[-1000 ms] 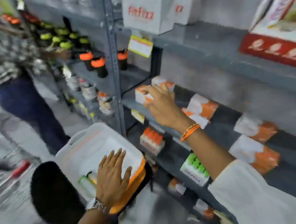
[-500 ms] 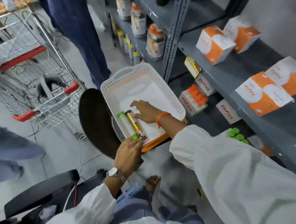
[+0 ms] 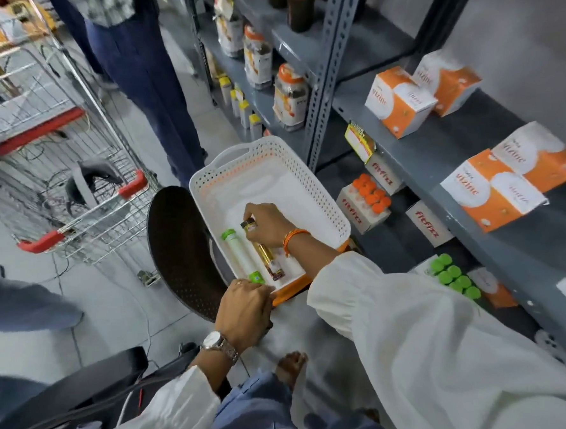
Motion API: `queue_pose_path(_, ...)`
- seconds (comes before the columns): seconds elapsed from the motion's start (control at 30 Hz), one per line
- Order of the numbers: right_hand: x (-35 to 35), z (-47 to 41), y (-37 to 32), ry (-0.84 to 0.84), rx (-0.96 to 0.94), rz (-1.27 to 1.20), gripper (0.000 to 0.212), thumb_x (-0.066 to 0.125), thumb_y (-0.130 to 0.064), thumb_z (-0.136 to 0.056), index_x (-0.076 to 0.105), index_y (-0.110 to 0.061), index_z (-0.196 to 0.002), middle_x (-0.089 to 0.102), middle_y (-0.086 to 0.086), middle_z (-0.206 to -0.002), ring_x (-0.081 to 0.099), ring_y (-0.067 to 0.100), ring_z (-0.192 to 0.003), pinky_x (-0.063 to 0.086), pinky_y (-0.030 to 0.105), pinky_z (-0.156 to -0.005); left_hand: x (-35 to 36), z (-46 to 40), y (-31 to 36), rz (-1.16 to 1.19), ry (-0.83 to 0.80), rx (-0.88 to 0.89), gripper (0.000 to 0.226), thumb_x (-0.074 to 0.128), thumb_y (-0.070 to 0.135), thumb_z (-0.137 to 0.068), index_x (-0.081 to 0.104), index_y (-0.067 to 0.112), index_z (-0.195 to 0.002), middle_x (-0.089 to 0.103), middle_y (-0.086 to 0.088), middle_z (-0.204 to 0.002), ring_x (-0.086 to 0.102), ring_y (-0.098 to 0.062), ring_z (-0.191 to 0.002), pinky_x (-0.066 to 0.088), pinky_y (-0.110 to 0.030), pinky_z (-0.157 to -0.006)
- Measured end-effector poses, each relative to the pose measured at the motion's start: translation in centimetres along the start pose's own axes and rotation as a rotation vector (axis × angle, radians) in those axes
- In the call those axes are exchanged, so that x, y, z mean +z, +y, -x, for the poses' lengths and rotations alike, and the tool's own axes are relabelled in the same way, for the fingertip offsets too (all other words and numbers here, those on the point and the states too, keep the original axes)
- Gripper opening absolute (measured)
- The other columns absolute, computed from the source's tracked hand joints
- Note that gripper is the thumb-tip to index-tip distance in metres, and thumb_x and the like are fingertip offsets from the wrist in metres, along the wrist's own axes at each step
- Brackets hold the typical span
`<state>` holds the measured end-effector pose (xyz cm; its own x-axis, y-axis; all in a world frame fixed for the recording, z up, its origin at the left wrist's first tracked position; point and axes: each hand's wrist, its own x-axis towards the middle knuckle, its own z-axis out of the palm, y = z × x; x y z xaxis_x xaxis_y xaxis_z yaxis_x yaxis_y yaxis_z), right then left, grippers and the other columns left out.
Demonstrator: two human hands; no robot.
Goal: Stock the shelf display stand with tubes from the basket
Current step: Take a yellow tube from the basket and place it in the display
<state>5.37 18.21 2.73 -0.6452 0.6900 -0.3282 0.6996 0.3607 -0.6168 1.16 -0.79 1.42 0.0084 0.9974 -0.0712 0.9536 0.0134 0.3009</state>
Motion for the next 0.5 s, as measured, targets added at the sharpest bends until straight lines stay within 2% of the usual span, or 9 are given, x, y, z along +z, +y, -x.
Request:
queue_pose_path(0.07, -2.3, 0.9, -0.3, 0.084, 0.002, 0.001, 0.036, 0.073, -0.014, -0.076, 0.060, -0.011, -0.110, 0.056, 0.021, -0.111, 0.056, 0.038, -0.097, 0.042, 0.031, -0.074, -1.1, -0.2, 0.6, 0.031, 0.043, -0.011, 0.031, 0.048, 0.042, -0.090, 0.075, 0.026, -0.091, 0.074, 0.003, -0.081, 0.066, -0.021, -0.077, 0.050, -0.035, -0.077)
queue_pose_path(0.17, -7.7, 2.9, -1.1, 0.279, -0.008, -0.005, 0.032, 0.072, -0.011, -0.075, 0.062, -0.010, -0.106, 0.054, 0.018, -0.105, 0.058, 0.040, -0.090, 0.048, 0.033, -0.072, -2.7, -1.2, 1.9, 0.096, 0.171, -0.051, 0.032, 0.057, 0.046, -0.088, 0.077, 0.023, -0.095, 0.077, 0.004, -0.089, 0.070, -0.019, -0.082, 0.053, -0.033, -0.078)
queue_pose_path(0.27, -14.3, 6.3, -2.2, 0.507, -0.045, 0.037, 0.033, 0.072, -0.011, -0.074, 0.065, -0.010, -0.106, 0.053, 0.013, -0.095, 0.057, 0.036, -0.090, 0.038, 0.029, -0.067, -4.5, -3.4, 4.2, 0.191, 0.280, -0.046, 0.036, 0.052, 0.049, -0.088, 0.078, 0.024, -0.091, 0.077, 0.008, -0.091, 0.070, -0.016, -0.084, 0.046, -0.029, -0.082)
queue_pose_path(0.33, -18.7, 9.4, -2.8, 0.650, -0.056, 0.054, 0.035, 0.073, -0.017, -0.075, 0.066, -0.016, -0.109, 0.056, 0.011, -0.095, 0.057, 0.032, -0.092, 0.036, 0.028, -0.069, -5.8, -5.4, 6.3, 0.236, 0.329, -0.013, 0.037, 0.049, 0.051, -0.088, 0.077, 0.027, -0.091, 0.076, 0.010, -0.089, 0.069, -0.016, -0.084, 0.040, -0.027, -0.081)
queue_pose_path(0.43, -25.4, 15.1, -3.4, 0.861, -0.054, 0.074, 0.031, 0.071, -0.023, -0.073, 0.065, -0.023, -0.104, 0.059, 0.008, -0.095, 0.057, 0.028, -0.091, 0.048, 0.038, -0.078, -8.2, -9.4, 10.4, 0.324, 0.381, 0.094, 0.032, 0.049, 0.050, -0.088, 0.075, 0.032, -0.094, 0.074, 0.015, -0.090, 0.066, -0.014, -0.085, 0.043, -0.029, -0.081)
queue_pose_path(0.5, -29.5, 19.4, -3.8, 0.981, -0.018, 0.096, 0.031, 0.071, -0.024, -0.075, 0.064, -0.028, -0.105, 0.057, 0.004, -0.098, 0.058, 0.025, -0.090, 0.050, 0.039, -0.081, -10.2, -12.2, 13.4, 0.392, 0.433, 0.186, 0.028, 0.050, 0.047, -0.087, 0.074, 0.034, -0.094, 0.072, 0.017, -0.086, 0.064, -0.014, -0.081, 0.044, -0.030, -0.075)
